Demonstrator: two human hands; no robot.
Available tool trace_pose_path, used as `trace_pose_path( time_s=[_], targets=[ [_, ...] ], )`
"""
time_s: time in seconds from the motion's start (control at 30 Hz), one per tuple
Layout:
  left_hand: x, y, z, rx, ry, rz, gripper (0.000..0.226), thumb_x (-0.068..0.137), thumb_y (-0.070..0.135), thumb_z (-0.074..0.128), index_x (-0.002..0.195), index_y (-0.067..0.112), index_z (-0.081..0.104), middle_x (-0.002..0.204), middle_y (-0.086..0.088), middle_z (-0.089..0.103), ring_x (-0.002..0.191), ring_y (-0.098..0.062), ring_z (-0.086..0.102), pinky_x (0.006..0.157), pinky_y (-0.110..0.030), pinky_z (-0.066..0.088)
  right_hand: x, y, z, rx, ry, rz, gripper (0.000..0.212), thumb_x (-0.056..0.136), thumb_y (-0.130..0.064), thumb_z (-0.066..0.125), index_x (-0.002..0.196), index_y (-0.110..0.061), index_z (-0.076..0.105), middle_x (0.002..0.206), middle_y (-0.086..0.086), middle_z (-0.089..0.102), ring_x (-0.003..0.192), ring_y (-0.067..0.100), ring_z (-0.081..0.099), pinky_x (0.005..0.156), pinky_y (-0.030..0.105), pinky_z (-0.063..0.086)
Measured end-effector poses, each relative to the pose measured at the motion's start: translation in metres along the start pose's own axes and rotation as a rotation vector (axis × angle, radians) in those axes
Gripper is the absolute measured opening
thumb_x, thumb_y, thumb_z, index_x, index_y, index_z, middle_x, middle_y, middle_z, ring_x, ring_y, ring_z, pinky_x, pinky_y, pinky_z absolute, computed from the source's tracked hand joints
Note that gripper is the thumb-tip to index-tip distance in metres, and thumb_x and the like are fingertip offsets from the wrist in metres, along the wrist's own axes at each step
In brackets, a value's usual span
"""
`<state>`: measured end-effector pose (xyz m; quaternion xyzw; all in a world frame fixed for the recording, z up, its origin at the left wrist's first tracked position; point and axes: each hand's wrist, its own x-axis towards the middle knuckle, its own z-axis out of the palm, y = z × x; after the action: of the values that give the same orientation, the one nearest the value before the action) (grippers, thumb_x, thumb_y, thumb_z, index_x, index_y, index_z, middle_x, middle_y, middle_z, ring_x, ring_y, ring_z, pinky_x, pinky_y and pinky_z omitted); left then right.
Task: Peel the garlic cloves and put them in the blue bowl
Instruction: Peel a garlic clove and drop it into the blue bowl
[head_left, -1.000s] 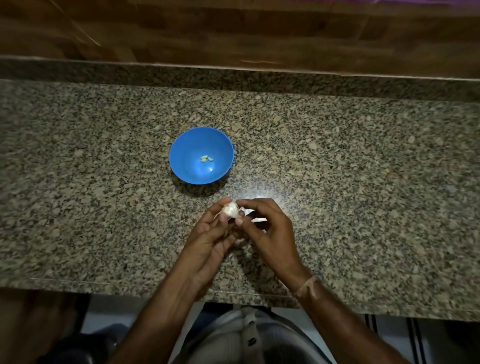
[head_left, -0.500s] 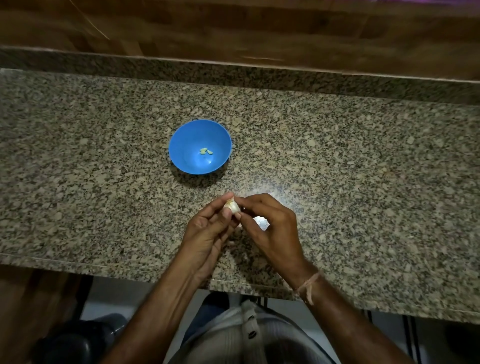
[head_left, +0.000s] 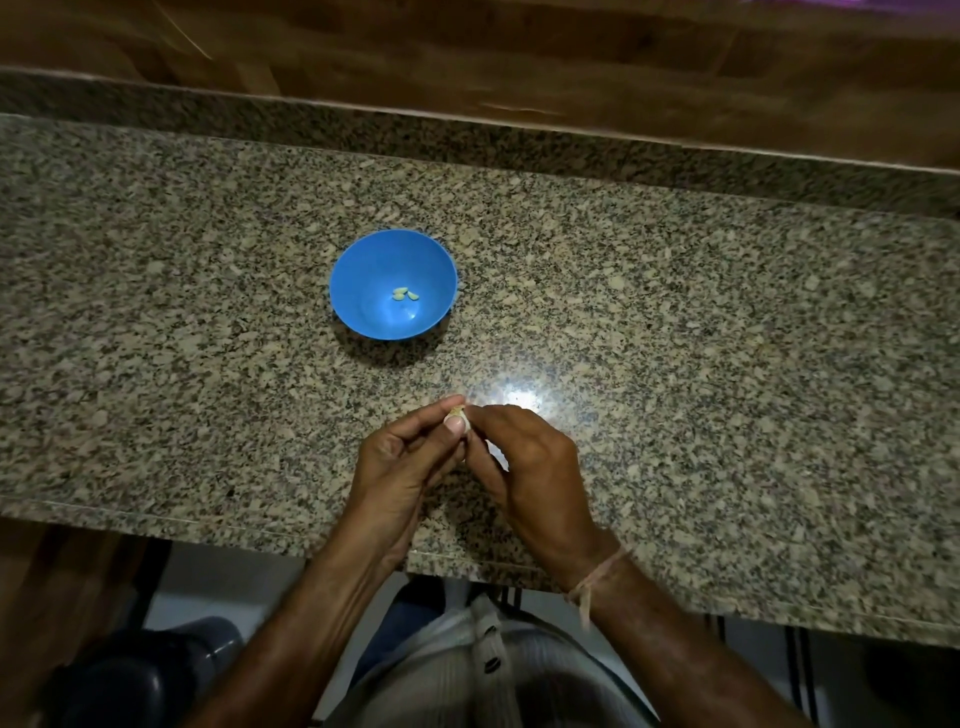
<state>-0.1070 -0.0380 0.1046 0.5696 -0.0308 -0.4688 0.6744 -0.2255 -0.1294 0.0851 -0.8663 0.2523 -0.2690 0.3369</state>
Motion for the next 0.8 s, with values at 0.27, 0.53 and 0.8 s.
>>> trace_pose_path(
  time_s=[0.27,0.53,0.8],
  targets=[
    [0.000,-0.010,0.003,0.064,0.100,0.038,0.026,0.095,0.002,0.068,0.121,0.004,0.074,0.111,-0.004,0.080,0.106,-0.014,0.075,0.080,-0.021,0.059,-0.008,0.001,0.014,-0.060,-0.020,0.060,0.031,0.106,-0.031,0.054,0.123,-0.011,0.071,0.110,0.003,0.073,0.096,0.021,0.068,0.077,0.041,0.056],
    [0.003,-0.016,-0.001,0.028,0.113,-0.033,0.025,0.094,0.007,0.070,0.119,0.007,0.074,0.115,-0.006,0.079,0.111,-0.017,0.074,0.085,-0.021,0.059,-0.006,0.009,0.006,0.027,-0.115,0.034,0.031,0.105,-0.031,0.055,0.129,-0.018,0.070,0.113,0.000,0.075,0.099,0.016,0.069,0.081,0.036,0.058],
    [0.006,-0.015,0.001,0.078,0.126,-0.019,0.022,0.093,0.004,0.072,0.114,0.006,0.076,0.112,-0.001,0.080,0.105,-0.014,0.076,0.078,-0.019,0.059,-0.008,0.014,0.010,0.010,-0.124,0.068,0.032,0.107,-0.037,0.055,0.129,-0.019,0.070,0.102,0.001,0.075,0.087,0.017,0.071,0.071,0.040,0.058]
  ],
)
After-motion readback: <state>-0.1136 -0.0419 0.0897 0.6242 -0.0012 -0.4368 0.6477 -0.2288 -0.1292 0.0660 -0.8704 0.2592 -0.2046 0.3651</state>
